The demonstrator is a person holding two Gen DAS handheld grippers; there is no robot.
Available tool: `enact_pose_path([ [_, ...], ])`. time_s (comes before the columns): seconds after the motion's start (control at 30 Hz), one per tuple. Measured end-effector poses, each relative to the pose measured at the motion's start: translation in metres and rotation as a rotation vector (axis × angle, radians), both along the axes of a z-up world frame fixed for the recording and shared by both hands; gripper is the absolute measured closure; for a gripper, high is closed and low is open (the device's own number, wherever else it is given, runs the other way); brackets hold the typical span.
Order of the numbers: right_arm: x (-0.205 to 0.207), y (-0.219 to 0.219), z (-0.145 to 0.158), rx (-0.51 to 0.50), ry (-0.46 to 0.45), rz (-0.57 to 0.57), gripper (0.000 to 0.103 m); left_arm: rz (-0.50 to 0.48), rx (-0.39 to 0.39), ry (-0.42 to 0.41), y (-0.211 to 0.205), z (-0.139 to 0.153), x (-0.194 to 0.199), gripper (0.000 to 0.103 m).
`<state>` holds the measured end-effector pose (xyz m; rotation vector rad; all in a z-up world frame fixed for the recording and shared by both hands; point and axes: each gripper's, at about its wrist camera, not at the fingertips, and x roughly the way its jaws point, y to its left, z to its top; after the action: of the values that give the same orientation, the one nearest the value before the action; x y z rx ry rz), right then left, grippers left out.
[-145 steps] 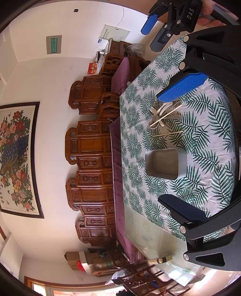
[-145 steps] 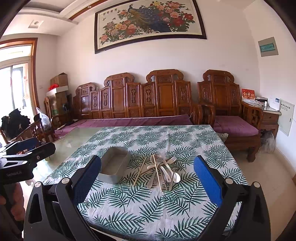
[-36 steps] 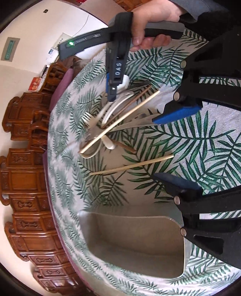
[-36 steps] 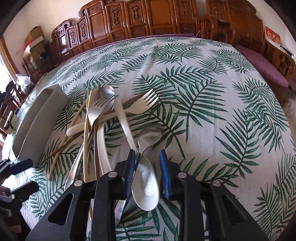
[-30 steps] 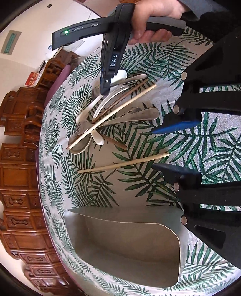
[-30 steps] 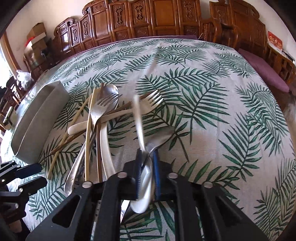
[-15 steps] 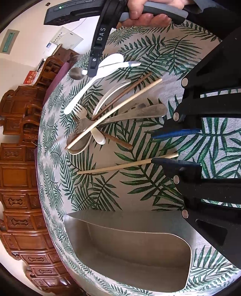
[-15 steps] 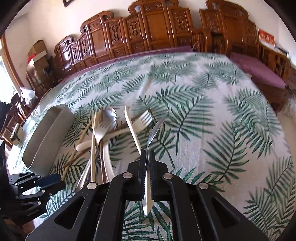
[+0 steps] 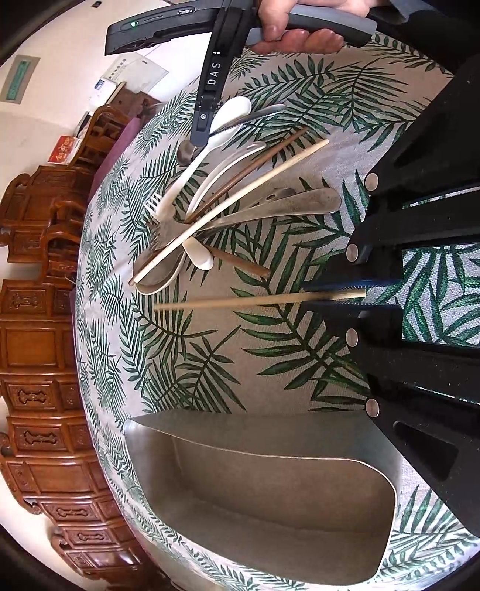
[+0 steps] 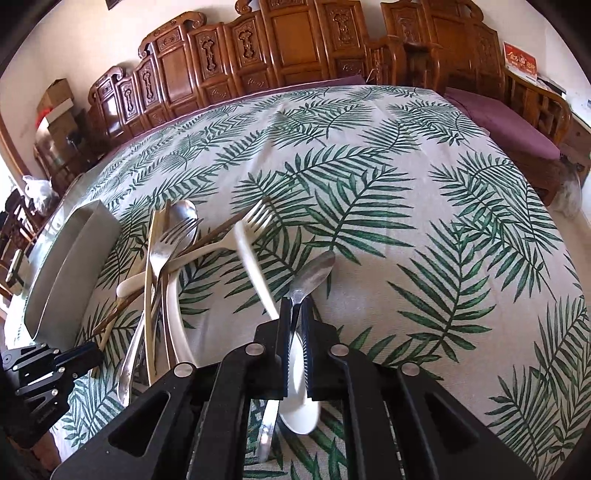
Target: Organize utensils
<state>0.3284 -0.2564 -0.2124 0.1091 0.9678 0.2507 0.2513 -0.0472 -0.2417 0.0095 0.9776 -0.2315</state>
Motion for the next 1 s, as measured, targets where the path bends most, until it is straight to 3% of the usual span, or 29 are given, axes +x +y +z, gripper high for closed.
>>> enact_pose_path([
  [0.13, -0.001, -0.006, 0.005, 0.022, -0.020, -0.011, 0.102, -0.001, -0.005, -0.005, 0.002, 0.002, -0.005, 0.099],
  [0.3, -0.001, -0.009, 0.004, 0.023, -0.015, -0.024, 0.102, -0.003, -0.008, -0.023, 0.004, 0.008, -0.009, 0.099],
  [0.37, -0.001, -0.010, 0.004, 0.022, -0.012, -0.033, 0.099, -0.002, -0.006, -0.034, 0.005, 0.012, -0.011, 0.099],
  [0.43, 0.001, -0.008, 0.003, 0.019, -0.010, -0.034, 0.082, -0.002, -0.009, -0.040, 0.005, 0.014, -0.013, 0.099],
  [0.47, 0.001, -0.007, 0.002, 0.016, -0.008, -0.035, 0.079, -0.001, -0.011, -0.043, 0.006, 0.015, -0.013, 0.099],
  [0.6, 0.010, -0.003, -0.004, -0.007, 0.005, -0.025, 0.078, -0.006, -0.016, -0.060, 0.006, 0.021, -0.017, 0.099],
  [0.77, 0.022, -0.011, -0.009, 0.043, 0.025, -0.039, 0.078, -0.015, -0.012, -0.075, 0.005, 0.026, -0.021, 0.099],
  [0.8, 0.023, -0.012, -0.009, 0.048, 0.026, -0.038, 0.080, -0.016, -0.013, -0.076, 0.005, 0.026, -0.021, 0.099],
  [0.87, 0.023, -0.011, -0.009, 0.047, 0.033, -0.035, 0.097, -0.017, -0.015, -0.078, 0.005, 0.027, -0.022, 0.099],
  [1.0, 0.017, -0.006, 0.002, 0.061, 0.007, -0.008, 0.100, -0.019, -0.022, -0.099, 0.006, 0.035, -0.025, 0.099],
])
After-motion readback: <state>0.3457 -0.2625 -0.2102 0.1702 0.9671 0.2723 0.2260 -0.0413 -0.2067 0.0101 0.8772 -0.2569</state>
